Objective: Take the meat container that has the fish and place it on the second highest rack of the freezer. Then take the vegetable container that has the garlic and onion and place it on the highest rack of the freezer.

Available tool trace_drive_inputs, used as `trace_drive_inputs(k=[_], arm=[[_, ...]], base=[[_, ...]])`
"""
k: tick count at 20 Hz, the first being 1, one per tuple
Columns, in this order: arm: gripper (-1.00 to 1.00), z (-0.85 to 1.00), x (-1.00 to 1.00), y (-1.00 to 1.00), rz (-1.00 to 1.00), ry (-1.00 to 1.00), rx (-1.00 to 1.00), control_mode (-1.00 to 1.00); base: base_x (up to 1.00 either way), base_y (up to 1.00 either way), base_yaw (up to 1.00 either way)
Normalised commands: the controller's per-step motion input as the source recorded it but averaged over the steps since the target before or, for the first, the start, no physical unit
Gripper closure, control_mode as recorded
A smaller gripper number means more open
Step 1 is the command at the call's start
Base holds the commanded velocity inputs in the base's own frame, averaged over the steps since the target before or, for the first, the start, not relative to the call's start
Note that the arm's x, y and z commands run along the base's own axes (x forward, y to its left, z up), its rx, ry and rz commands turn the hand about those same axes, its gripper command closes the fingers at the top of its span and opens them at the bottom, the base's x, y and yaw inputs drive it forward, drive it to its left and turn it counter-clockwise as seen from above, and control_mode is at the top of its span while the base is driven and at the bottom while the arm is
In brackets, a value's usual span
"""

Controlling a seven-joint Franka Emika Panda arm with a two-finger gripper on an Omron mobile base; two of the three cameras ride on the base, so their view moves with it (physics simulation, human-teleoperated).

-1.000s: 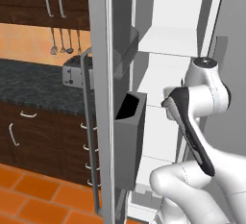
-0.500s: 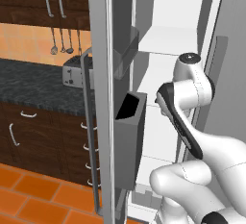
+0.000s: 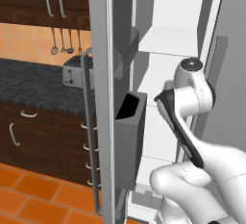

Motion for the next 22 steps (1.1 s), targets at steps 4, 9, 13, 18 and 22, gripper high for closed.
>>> trace_drive_inputs(k=[4, 9, 13, 18, 22], arm=[[1.0, 0.26, -0.01, 0.01, 0.08, -0.28, 0.0, -1.0], [1.0, 0.32, 0.0, 0.03, 0.1, -0.21, 0.0, -1.0], [1.0, 0.2, -0.01, 0.01, 0.1, -0.17, 0.0, -1.0], [1.0, 0.13, -0.2, 0.05, 0.05, -0.11, -0.01, -1.0], [1.0, 0.12, 0.16, 0.0, 0.01, -0.06, 0.0, -1.0]], base=[[0.0, 0.0, 0.0], [0.0, 0.0, 0.0], [0.0, 0.0, 0.0], [0.0, 0.0, 0.0], [0.0, 0.0, 0.0]])
